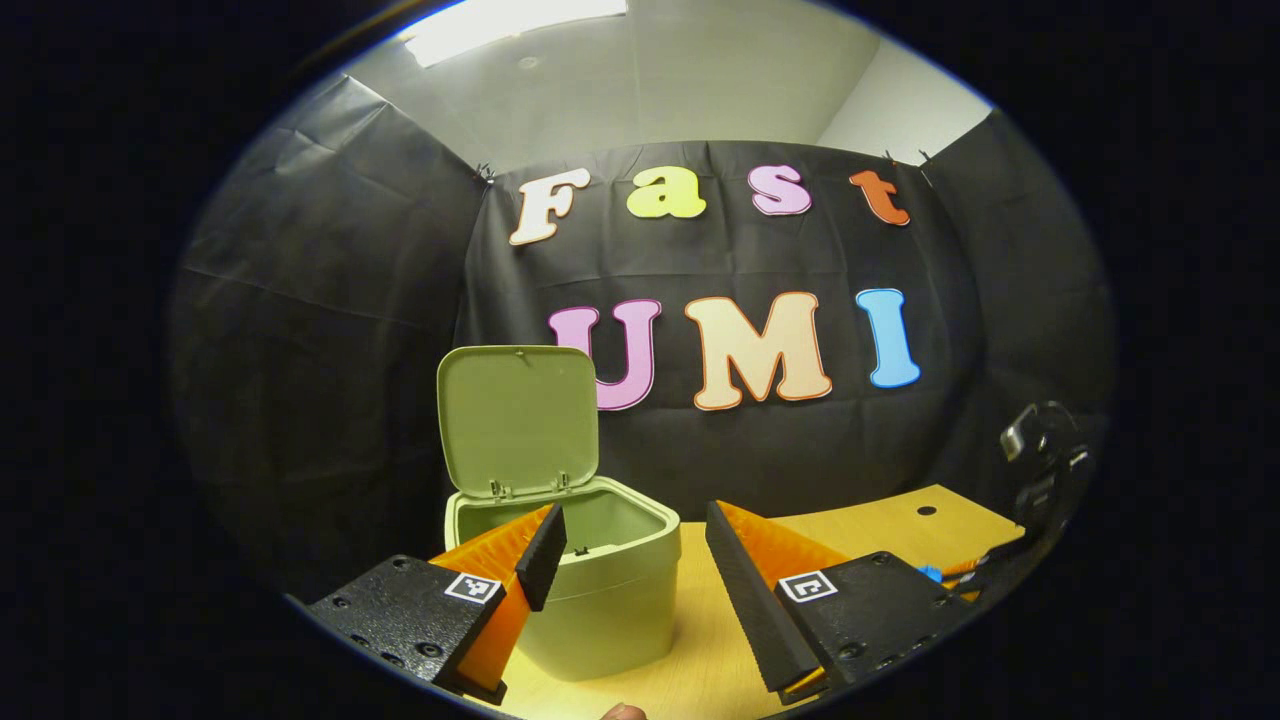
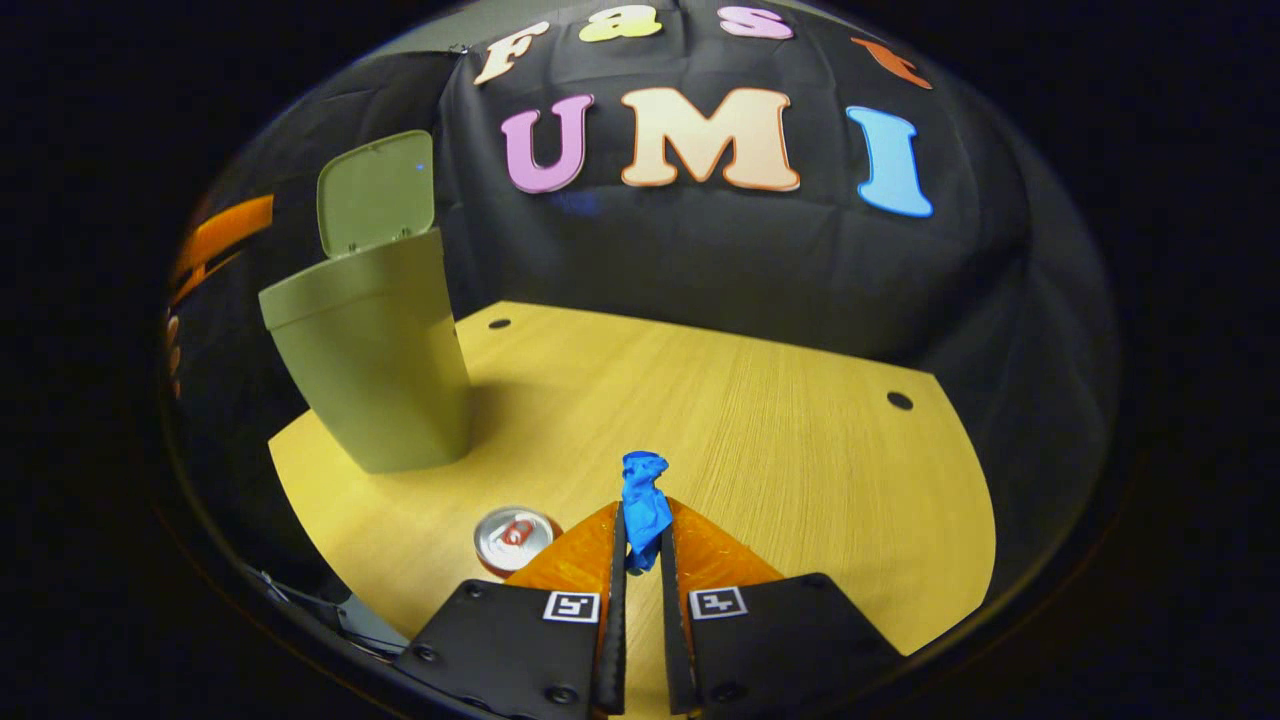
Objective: Press the lid of the desktop garbage bin to open it, pick up the crumpled paper on the desktop and throw it into the bin, then pick up the pop can on the desktop and drop it into the bin, and finally close the garbage bin lid.
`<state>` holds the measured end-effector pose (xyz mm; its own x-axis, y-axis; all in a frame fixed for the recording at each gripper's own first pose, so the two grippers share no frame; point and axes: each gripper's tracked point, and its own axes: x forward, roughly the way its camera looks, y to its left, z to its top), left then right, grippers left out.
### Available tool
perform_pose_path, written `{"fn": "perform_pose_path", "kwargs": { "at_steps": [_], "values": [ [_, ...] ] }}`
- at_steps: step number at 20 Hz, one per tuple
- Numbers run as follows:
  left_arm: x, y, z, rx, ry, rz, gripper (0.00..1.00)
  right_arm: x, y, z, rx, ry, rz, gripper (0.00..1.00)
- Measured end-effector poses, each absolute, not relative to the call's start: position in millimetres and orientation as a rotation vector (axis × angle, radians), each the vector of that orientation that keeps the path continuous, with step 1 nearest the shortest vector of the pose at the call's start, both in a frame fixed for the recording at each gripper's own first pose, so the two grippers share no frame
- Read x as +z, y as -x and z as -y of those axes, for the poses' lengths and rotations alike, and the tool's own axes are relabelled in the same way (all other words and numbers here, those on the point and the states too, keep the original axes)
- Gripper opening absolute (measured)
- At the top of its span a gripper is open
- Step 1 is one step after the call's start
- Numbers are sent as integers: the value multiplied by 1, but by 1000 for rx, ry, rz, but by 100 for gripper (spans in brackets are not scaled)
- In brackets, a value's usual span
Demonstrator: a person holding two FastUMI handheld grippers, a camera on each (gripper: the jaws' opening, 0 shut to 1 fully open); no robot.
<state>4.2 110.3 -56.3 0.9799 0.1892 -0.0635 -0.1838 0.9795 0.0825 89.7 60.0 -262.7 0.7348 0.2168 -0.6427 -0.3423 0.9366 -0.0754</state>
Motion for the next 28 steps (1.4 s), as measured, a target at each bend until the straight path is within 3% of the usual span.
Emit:
{"fn": "perform_pose_path", "kwargs": {
  "at_steps": [12,21,28],
  "values": [
    [-66,8,-175,262,-61,-91,86,-149,-148,-164,441,197,-415,18],
    [-69,26,-233,332,-78,-114,85,-122,-160,-282,590,194,-340,18],
    [-72,48,-279,403,-83,-132,85,-136,-154,-356,687,209,-353,18]
  ]
}}
